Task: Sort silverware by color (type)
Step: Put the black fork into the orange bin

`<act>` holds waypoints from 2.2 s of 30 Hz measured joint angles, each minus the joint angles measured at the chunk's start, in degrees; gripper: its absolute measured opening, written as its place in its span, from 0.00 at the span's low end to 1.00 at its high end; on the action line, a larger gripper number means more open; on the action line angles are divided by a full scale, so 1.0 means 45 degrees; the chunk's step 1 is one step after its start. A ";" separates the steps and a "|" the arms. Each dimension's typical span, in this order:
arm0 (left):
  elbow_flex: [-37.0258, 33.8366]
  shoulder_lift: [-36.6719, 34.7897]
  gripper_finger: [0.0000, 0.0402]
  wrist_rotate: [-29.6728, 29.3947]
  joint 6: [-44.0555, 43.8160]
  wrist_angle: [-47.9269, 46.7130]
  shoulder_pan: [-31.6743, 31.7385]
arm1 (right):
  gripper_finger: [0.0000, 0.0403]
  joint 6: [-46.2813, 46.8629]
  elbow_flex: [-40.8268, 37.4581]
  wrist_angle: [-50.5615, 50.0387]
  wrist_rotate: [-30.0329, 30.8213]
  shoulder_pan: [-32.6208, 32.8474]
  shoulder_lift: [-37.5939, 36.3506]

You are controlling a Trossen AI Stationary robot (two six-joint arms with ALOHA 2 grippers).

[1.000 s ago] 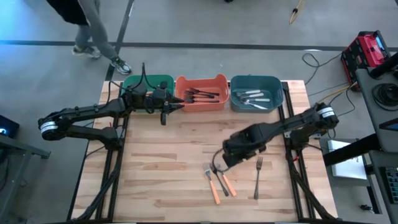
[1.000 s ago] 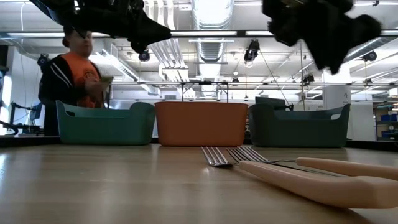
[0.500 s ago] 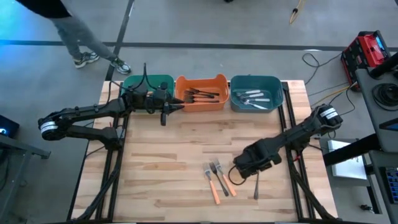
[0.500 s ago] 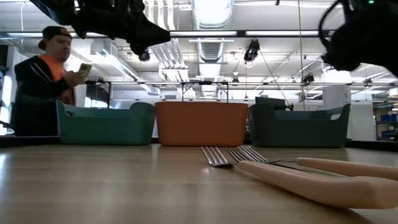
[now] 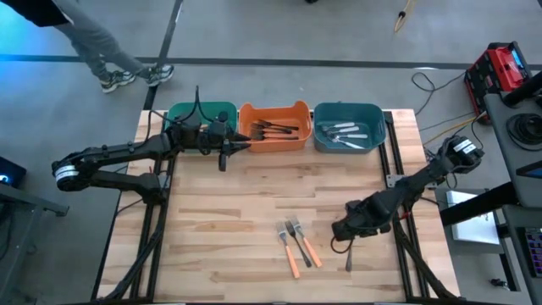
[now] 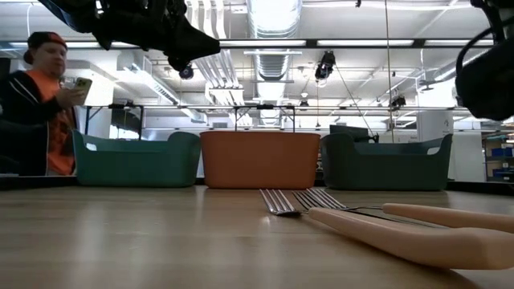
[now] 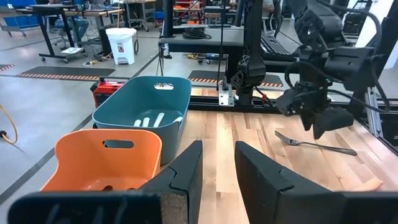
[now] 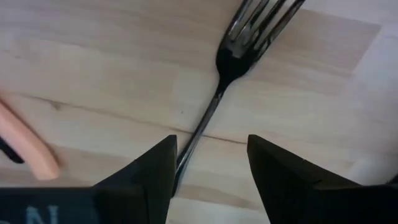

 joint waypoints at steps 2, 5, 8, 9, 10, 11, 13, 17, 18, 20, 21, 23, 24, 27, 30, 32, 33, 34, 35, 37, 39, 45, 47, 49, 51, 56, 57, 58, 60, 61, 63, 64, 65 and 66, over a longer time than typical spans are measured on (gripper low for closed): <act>0.0000 0.0000 0.19 0.0000 0.0000 0.0006 -0.0004 | 0.46 0.0130 -0.0216 0.0388 -0.0002 0.0026 0.0027; 0.0000 0.0000 0.19 0.0000 0.0000 0.0011 -0.0005 | 0.46 0.0108 -0.0355 0.0689 -0.0002 0.0026 0.0205; 0.0000 0.0000 0.19 0.0000 0.0000 0.0011 -0.0005 | 0.46 0.0053 -0.0466 0.0804 -0.0118 0.0021 0.0445; 0.0000 0.0000 0.19 0.0000 0.0000 0.0010 -0.0005 | 0.46 -0.0013 -0.0527 0.0803 -0.0204 0.0020 0.0514; 0.0000 0.0000 0.19 0.0000 0.0000 0.0007 -0.0001 | 0.46 -0.0030 -0.0587 0.0812 -0.0262 0.0017 0.0575; 0.0000 0.0000 0.19 0.0000 0.0000 0.0011 -0.0004 | 0.46 -0.0030 -0.0641 0.0835 -0.0311 0.0021 0.0602; 0.0000 0.0000 0.19 0.0000 0.0000 0.0010 -0.0005 | 0.46 -0.0039 -0.0761 0.0844 -0.0329 0.0047 0.0602; 0.0000 0.0000 0.19 0.0000 0.0001 0.0011 -0.0005 | 0.46 -0.0035 -0.1016 0.0936 -0.0337 0.0046 0.0597; 0.0000 0.0000 0.19 0.0000 0.0003 0.0010 -0.0005 | 0.46 -0.0036 -0.1102 0.1112 -0.0339 0.0046 0.0597; 0.0000 0.0000 0.19 0.0000 0.0000 0.0006 -0.0005 | 0.46 -0.0035 -0.1272 0.1565 -0.0335 0.0046 0.0607; 0.0000 0.0000 0.19 0.0000 0.0002 0.0008 -0.0005 | 0.46 -0.0035 -0.1336 0.1717 -0.0340 0.0046 0.0617; 0.0000 0.0000 0.19 0.0000 0.0005 0.0006 -0.0005 | 0.46 -0.0035 -0.1402 0.1978 -0.0312 0.0046 0.0612; 0.0000 0.0000 0.19 0.0000 0.0005 0.0006 -0.0002 | 0.46 -0.0032 -0.1429 0.2035 -0.0287 0.0046 0.0618; 0.0000 0.0000 0.19 0.0000 0.0005 0.0007 -0.0005 | 0.45 -0.0139 -0.1502 0.2076 -0.0101 0.0047 0.0636; 0.0000 0.0000 0.19 0.0000 0.0005 0.0006 -0.0005 | 0.39 -0.0171 -0.1579 0.2065 0.0034 0.0060 0.0632; 0.0000 0.0000 0.19 -0.0004 0.0005 0.0006 -0.0005 | 0.34 -0.0194 -0.1598 0.2016 0.0047 0.0060 0.0636; 0.0000 0.0000 0.19 -0.0004 0.0005 0.0006 -0.0005 | 0.31 -0.0214 -0.1607 0.1979 0.0048 0.0060 0.0636; 0.0000 0.0000 0.19 -0.0001 0.0005 0.0006 -0.0004 | 0.28 -0.0226 -0.1614 0.1942 0.0049 0.0060 0.0636; 0.0000 0.0000 0.19 -0.0005 0.0005 0.0006 0.0000 | 0.24 -0.0235 -0.1619 0.1924 0.0087 0.0062 0.0636; 0.0000 0.0000 0.19 -0.0001 0.0005 0.0006 -0.0001 | 0.18 -0.0357 -0.1636 0.1934 0.0183 0.0060 0.0636; 0.0000 0.0000 0.19 0.0000 0.0009 0.0011 0.0000 | 0.12 -0.0548 -0.1643 0.1929 0.0253 0.0060 0.0636; 0.0000 0.0000 0.19 -0.0005 0.0005 0.0010 -0.0001 | 0.03 -0.1463 -0.1654 0.1777 0.0551 0.0060 0.0646; 0.0000 0.0000 0.19 -0.0005 0.0007 0.0006 -0.0005 | 0.03 -0.1487 -0.1653 0.1764 0.0630 0.0060 0.0646; 0.0000 0.0000 0.19 -0.0005 0.0009 0.0006 -0.0005 | 0.03 -0.1515 -0.1658 0.1749 0.0708 0.0060 0.0641; 0.0000 0.0000 0.19 -0.0005 0.0008 0.0010 -0.0005 | 0.03 -0.1601 -0.1646 0.1729 0.0758 0.0060 0.0627; 0.0000 0.0000 0.19 -0.0005 0.0005 0.0011 0.0000 | 0.03 -0.2146 -0.1417 0.1556 0.0867 0.0045 0.0577; 0.0000 0.0000 0.19 -0.0005 0.0005 0.0011 -0.0005 | 0.03 -0.2276 -0.1334 0.1496 0.0987 0.0040 0.0526; 0.0000 0.0000 0.19 -0.0005 0.0010 0.0007 -0.0005 | 0.02 -0.2467 -0.1234 0.1417 0.1232 0.0029 0.0477; 0.0000 0.0000 0.19 -0.0005 0.0005 0.0011 -0.0005 | 0.02 -0.2834 -0.0995 0.1216 0.1550 -0.0008 0.0294; 0.0000 0.0000 0.19 -0.0005 0.0007 0.0011 0.0000 | 0.02 -0.3129 -0.0879 0.1210 0.1726 -0.0008 0.0159; 0.0000 0.0000 0.19 -0.0005 0.0010 0.0016 -0.0001 | 0.02 -0.3872 -0.0608 0.1280 0.2026 -0.0016 -0.0122; 0.0000 0.0000 0.19 -0.0005 0.0010 0.0030 -0.0005 | 0.02 -0.4299 -0.0425 0.1284 0.2287 -0.0026 -0.0250; 0.0000 0.0000 0.19 -0.0005 0.0007 0.0035 -0.0003 | 0.02 -0.4664 -0.0262 0.1293 0.2597 -0.0068 -0.0400; 0.0000 0.0000 0.19 -0.0005 0.0009 0.0044 0.0000 | 0.02 -0.5052 -0.0104 0.1320 0.2931 -0.0105 -0.0541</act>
